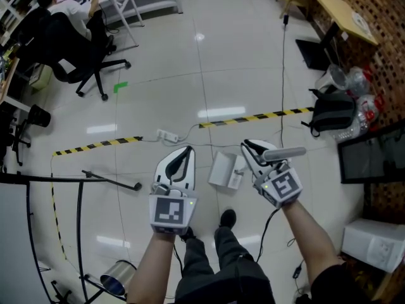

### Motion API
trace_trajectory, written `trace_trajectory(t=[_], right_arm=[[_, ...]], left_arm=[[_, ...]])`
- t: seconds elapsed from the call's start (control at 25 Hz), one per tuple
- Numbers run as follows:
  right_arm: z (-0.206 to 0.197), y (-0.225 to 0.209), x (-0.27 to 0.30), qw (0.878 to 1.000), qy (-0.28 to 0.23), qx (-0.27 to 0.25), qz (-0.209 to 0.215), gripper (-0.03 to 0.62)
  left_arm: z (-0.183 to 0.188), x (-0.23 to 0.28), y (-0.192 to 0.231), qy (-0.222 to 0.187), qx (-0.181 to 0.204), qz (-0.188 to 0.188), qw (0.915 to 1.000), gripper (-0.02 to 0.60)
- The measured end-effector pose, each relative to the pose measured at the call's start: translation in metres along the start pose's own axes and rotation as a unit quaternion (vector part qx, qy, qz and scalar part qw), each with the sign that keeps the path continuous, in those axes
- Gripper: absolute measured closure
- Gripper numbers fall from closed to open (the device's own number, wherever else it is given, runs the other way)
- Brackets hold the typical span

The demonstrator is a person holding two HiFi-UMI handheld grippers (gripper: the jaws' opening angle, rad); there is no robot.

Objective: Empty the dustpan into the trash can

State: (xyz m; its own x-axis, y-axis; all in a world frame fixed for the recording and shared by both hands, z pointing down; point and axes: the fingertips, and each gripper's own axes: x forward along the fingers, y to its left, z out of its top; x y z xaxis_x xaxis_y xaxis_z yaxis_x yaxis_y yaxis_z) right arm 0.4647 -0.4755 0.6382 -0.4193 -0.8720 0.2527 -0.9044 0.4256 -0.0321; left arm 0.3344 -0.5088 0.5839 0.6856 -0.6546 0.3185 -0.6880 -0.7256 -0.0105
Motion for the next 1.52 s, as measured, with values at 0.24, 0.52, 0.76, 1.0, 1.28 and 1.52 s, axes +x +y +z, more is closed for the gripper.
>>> trace_trajectory(t=[0.24,0.52,0.76,1.0,1.28,1.52], right_arm=[[-0.016,-0.018,-0.028,0.999,0.009,0.025,-0.047,0.512],[-0.056,-0.058,-0.084,0.988,0.028,0.088,-0.126,0.407],[-0.096,-0.093,-0.142,0.972,0.041,0.131,-0.189,0.337],[-0.122,-0.09,-0.186,0.965,0.07,0.126,-0.22,0.326],[-0.136,-0.08,-0.221,0.957,0.088,0.133,-0.243,0.318],[-0.137,-0.069,-0.248,0.946,0.091,0.153,-0.271,0.317]], left_arm=[[-0.007,-0.001,-0.011,0.005,-0.007,-0.008,0.9999,0.584],[-0.012,0.006,-0.044,0.014,-0.004,-0.036,0.9993,0.584],[-0.019,0.017,-0.082,0.025,0.001,-0.064,0.9976,0.584],[-0.016,0.024,-0.116,0.03,0.014,-0.094,0.995,0.584],[-0.007,0.019,-0.133,0.033,0.025,-0.11,0.9931,0.584],[-0.001,0.012,-0.138,0.03,0.027,-0.123,0.9915,0.584]])
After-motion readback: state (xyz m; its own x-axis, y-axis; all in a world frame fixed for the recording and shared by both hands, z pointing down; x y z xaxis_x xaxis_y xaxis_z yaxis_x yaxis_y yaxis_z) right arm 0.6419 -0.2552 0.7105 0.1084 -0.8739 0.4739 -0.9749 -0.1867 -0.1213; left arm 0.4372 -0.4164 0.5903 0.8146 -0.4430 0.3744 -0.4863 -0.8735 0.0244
